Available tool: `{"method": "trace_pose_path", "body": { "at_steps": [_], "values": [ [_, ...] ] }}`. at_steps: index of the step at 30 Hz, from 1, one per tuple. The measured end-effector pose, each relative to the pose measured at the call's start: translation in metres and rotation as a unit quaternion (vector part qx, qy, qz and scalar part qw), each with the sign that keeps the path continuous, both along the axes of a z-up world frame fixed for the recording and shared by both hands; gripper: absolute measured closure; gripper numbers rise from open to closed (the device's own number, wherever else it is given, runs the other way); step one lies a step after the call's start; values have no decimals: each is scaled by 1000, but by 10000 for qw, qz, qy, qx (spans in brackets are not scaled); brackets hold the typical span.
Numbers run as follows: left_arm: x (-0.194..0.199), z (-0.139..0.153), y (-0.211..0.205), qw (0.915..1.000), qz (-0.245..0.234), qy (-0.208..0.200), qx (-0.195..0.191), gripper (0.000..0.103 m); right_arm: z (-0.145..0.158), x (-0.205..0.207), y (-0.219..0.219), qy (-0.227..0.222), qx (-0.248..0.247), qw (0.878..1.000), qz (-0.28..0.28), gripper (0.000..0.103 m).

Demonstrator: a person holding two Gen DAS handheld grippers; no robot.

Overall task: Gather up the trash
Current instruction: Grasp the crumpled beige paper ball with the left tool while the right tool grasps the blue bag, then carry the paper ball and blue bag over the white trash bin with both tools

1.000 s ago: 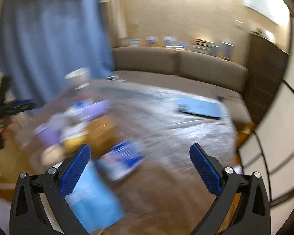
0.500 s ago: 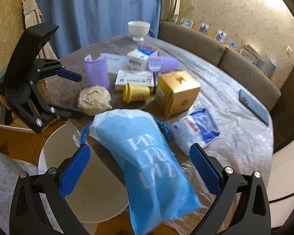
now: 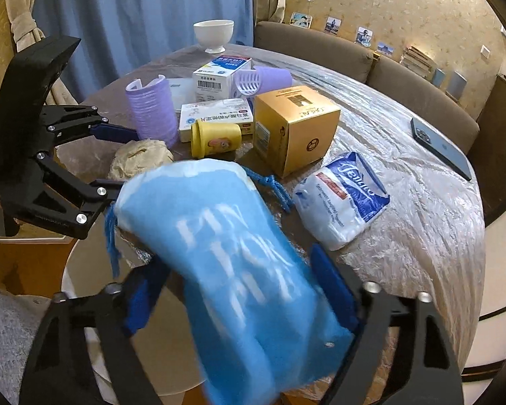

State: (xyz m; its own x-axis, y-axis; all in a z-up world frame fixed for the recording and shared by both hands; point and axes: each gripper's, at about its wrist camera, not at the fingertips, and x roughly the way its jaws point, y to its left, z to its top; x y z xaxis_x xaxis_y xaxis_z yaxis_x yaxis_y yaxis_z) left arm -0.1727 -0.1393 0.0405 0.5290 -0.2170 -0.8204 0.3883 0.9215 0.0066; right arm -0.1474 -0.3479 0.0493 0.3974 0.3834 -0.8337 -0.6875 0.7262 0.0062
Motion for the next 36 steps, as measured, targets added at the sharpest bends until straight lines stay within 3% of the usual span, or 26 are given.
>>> {"method": "trace_pose_path", "body": {
  "at_steps": [3, 9, 13, 17, 22, 30, 36],
  "values": [
    [-4, 2, -2, 10000, -27, -8, -33, 50, 1, -3, 0, 14, 46, 10000, -10, 44],
    [-13, 9, 5, 9998, 50, -69, -183, 50, 12, -8, -3, 75, 462, 9988, -118, 57],
    [-18, 15, 13, 9994, 130, -146, -286, 50, 19, -12, -5, 135, 795, 9965, -218, 60],
    [-18, 23, 26, 9974, 179, -72, -698, 50, 22, -14, -6, 438, 1318, 9899, -272, 61],
    [-17, 35, 34, 9959, 330, -339, -767, 51, 27, -17, -5, 538, 1657, 9839, -389, 62],
    [-22, 61, 46, 9920, 460, -746, -908, 51, 36, -20, -13, 493, 1889, 9785, -664, 62],
    [-24, 71, 54, 9921, 468, -792, -850, 50, 36, -29, -14, 502, 1893, 9781, -707, 62]
  ]
}}
